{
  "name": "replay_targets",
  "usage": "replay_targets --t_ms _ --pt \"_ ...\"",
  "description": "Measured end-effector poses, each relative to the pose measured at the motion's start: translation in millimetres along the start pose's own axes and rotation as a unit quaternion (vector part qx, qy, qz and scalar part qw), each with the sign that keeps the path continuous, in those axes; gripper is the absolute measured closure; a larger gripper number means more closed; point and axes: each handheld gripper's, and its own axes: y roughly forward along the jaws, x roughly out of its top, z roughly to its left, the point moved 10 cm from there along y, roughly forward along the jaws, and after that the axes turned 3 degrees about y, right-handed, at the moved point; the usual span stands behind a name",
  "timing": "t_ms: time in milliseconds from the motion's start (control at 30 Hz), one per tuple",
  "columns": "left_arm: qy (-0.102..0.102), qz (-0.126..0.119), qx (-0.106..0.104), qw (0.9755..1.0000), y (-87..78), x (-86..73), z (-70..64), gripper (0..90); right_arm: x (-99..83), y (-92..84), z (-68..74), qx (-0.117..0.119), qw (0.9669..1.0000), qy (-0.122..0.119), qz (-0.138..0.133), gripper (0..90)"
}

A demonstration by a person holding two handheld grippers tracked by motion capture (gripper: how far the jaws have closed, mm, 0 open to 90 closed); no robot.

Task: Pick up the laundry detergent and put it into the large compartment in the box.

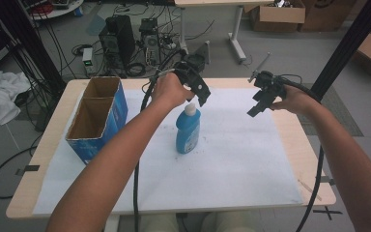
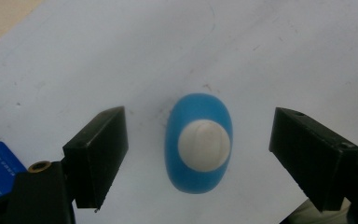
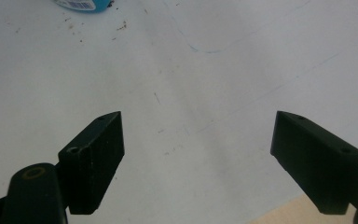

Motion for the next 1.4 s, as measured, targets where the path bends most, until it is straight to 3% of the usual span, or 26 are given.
replay_targets --t_ms 1133,1400 --pt "0.004 0.045 -0.005 0.999 36.2 -21.9 -4.6 20.0 -0.3 6.2 1.1 0.003 1.0 -0.003 0.001 17.3" --pt "-0.002 0.043 -0.005 0.9991 45.9 -23.5 -5.6 20.0 0.4 7.8 1.7 0.004 1.0 -0.003 0.002 17.3"
